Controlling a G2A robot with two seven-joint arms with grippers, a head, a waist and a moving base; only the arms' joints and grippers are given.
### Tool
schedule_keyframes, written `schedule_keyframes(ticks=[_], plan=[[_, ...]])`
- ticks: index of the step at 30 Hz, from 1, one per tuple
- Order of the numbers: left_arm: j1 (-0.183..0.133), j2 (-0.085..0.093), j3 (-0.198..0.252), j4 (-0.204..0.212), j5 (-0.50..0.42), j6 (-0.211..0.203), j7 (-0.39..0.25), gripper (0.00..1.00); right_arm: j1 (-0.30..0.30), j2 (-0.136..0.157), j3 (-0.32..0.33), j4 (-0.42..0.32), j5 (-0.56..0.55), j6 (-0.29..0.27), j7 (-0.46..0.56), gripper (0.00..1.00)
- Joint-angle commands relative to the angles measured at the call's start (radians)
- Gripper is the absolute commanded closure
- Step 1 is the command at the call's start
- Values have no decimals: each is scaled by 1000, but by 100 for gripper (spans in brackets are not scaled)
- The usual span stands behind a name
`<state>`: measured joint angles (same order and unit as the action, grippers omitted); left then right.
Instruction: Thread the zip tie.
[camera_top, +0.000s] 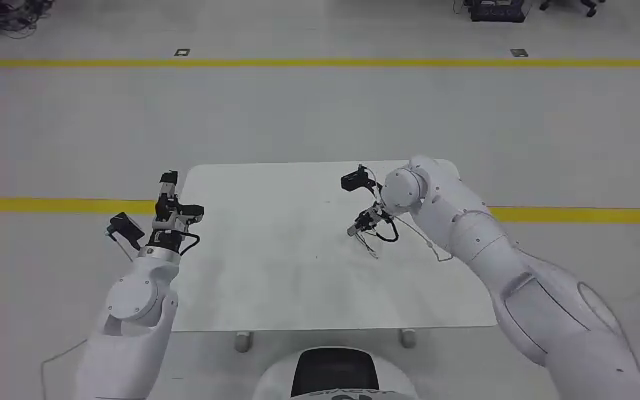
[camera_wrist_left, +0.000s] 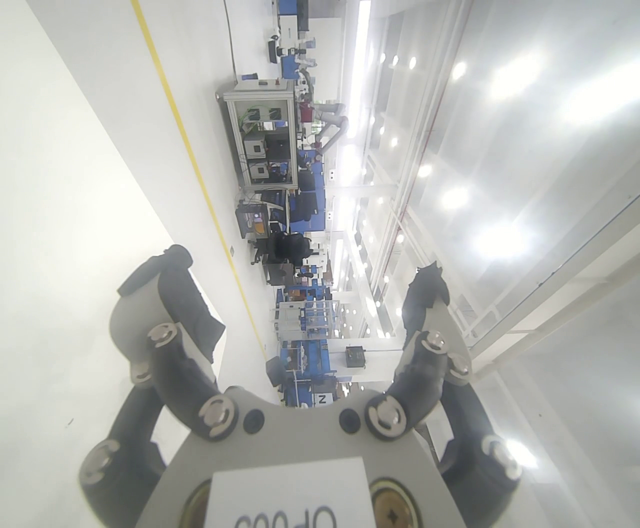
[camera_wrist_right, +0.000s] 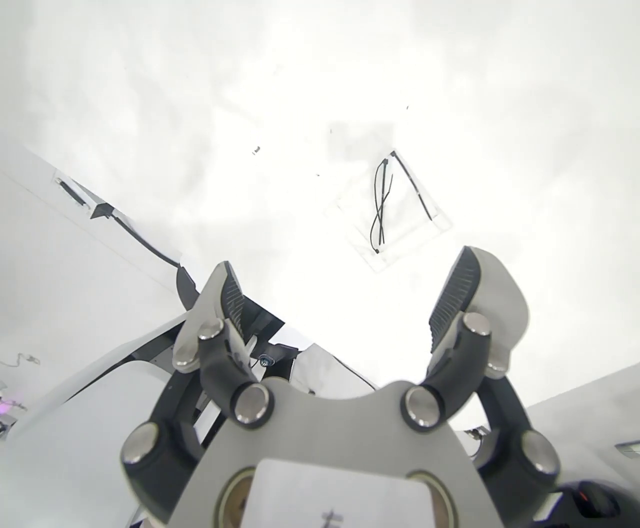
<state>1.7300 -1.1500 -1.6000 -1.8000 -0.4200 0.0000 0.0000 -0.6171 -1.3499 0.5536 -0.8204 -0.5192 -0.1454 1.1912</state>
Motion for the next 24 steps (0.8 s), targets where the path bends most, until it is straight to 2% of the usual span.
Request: schedule_keyframes(ticks=[1,4,5,18,20,22,24], plan=[[0,0,0,0,0,0,0,0,9,-22,-19,60,15,-13,-12,0],[0,0,0,0,0,0,0,0,24,-55,-45,136,28,-40,-25,0],[0,0,0,0,0,0,0,0,26,-57,-46,144,31,-39,-26,0],[0,0,0,0,0,0,0,0,25,-58,-53,139,12,-37,-32,0],[0,0,0,0,0,0,0,0,6,-63,-80,115,-52,0,-54,0],[0,0,0,0,0,0,0,0,3,-69,-90,113,-67,19,-42,0],[0,0,0,0,0,0,0,0,2,-80,-100,120,-73,18,-29,0]])
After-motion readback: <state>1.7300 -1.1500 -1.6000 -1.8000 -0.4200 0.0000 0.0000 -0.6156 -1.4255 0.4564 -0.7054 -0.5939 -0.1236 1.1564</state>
